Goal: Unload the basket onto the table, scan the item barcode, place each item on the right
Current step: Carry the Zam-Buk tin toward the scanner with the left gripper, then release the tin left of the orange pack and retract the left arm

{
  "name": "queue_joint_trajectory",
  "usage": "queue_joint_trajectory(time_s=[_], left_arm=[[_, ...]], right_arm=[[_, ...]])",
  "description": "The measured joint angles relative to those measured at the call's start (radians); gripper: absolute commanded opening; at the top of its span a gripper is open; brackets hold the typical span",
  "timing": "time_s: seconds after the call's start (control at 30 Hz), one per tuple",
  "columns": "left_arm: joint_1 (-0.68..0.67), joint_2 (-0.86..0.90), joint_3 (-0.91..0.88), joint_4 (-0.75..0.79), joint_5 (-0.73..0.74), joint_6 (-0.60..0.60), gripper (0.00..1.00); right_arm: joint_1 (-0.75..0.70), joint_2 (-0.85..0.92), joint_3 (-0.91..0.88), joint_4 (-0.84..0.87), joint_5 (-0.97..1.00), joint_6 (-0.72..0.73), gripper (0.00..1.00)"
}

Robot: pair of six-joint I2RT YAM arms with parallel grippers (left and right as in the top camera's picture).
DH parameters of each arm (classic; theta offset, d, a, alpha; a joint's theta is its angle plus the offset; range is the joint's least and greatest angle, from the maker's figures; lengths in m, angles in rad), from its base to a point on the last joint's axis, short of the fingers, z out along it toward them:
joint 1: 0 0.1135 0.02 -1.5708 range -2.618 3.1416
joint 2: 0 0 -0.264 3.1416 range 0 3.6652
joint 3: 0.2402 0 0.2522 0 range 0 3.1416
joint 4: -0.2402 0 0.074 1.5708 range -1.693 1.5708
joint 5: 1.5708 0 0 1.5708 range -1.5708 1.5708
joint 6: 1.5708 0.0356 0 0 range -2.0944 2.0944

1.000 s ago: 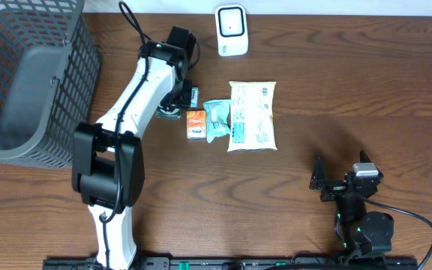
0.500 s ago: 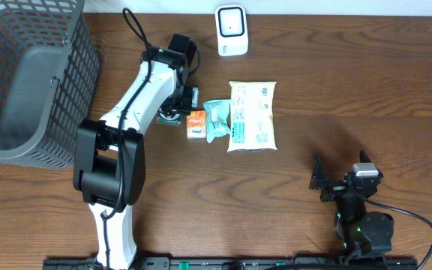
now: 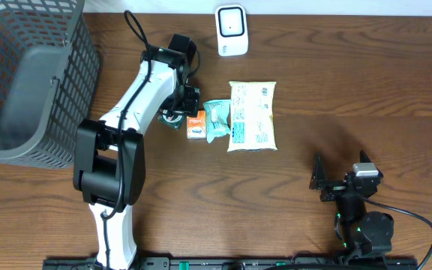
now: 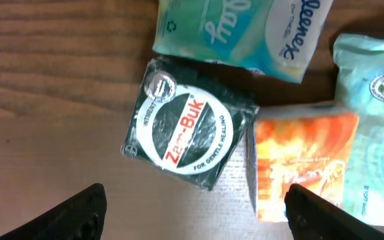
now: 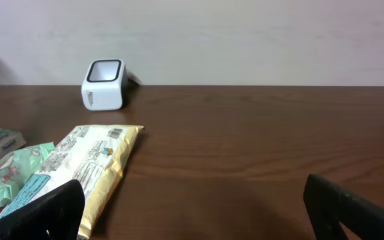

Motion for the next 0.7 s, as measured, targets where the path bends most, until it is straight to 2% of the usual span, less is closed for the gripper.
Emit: queue_joint_trajectory(time_s=[0.17,0.2,0.23,0.37,0.53,0.7], left_arm=[[0.0,-0.072,0.039,-0.017,0.003,0.003,0.86],[0.0,-0.113,0.042,-0.017,0.003,0.003,0.96],[0.0,-0.158,0.045,-0.017,0.003,0.01,0.99],[0.0,-0.383,0.073,-0.049,0.003,0.004,0.98],[0.0,-0.574,0.087,-0.15,0.003,0.002,0.98],[0.002,-0.663,0.087,-0.233,0.003,-0.032,0.98]], right_arm=[[0.0,0.0,0.0,0.0,0.0,0.0,0.99],[0.0,0.0,0.0,0.0,0.0,0.0,0.99],[0.0,0.0,0.0,0.0,0.0,0.0,0.99],[0.0,0.0,0.0,0.0,0.0,0.0,0.99],[0.0,0.0,0.0,0.0,0.0,0.0,0.99],[0.0,0.0,0.0,0.0,0.0,0.0,0.99]])
